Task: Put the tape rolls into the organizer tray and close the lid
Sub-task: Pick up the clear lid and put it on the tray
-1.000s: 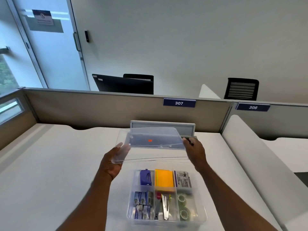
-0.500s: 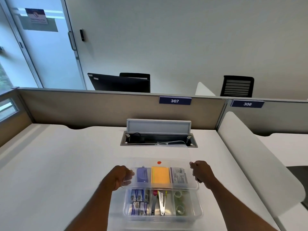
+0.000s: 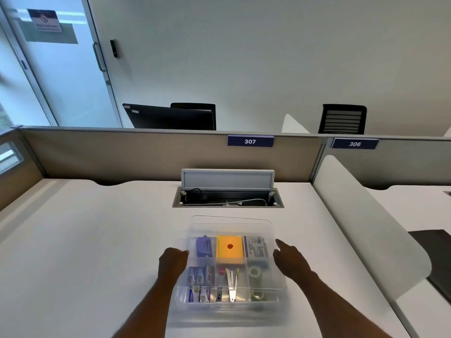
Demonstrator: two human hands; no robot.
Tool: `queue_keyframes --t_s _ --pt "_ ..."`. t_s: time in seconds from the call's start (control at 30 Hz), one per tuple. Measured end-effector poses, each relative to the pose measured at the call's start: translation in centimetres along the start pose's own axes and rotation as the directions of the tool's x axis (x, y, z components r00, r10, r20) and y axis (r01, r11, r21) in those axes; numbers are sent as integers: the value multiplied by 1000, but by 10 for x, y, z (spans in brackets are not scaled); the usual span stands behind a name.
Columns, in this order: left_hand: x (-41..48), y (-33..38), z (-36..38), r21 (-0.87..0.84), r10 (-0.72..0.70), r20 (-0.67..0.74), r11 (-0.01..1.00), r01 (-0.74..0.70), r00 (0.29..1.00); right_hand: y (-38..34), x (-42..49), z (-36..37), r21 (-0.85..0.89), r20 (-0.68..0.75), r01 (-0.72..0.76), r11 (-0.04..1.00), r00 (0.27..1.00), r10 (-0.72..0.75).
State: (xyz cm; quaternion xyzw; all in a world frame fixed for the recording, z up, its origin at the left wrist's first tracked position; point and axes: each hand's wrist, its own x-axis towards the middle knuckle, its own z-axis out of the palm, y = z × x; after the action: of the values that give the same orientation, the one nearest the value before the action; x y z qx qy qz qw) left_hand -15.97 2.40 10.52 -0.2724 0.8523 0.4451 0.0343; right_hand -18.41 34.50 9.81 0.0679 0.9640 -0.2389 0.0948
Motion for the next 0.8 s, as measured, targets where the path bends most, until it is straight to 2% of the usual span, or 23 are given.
queue_keyframes --t_s 0.2,0.43,0.5,0.6,0.67,0.7,0.73,0.8 --pt "-10 -13 6 134 49 -34 990 -44 998 5 -9 5 -91 -46 44 995 998 -48" --pt "-18 -16 12 165 -2 -21 986 6 1000 12 -14 14 -149 -60 64 987 995 -74" --pt "-23 -14 11 161 42 -81 987 -28 996 13 -17 16 -140 -68 62 988 995 -72" --pt "-25 -17 15 169 102 88 979 -116 991 15 -20 21 -128 -56 59 990 996 -66" --pt "-25 -24 21 162 199 27 966 -200 980 17 -21 25 -123 -55 52 991 997 -59" --pt "-27 -24 21 200 125 84 970 -140 989 17 -22 28 -121 -69 45 992 996 -54" --pt "-35 -21 17 241 121 73 961 -135 990 18 -23 31 -112 -89 41 993 995 -51" --pt "-34 -27 24 186 182 -33 967 -173 983 19 -26 36 -81 -122 38 996 991 -47"
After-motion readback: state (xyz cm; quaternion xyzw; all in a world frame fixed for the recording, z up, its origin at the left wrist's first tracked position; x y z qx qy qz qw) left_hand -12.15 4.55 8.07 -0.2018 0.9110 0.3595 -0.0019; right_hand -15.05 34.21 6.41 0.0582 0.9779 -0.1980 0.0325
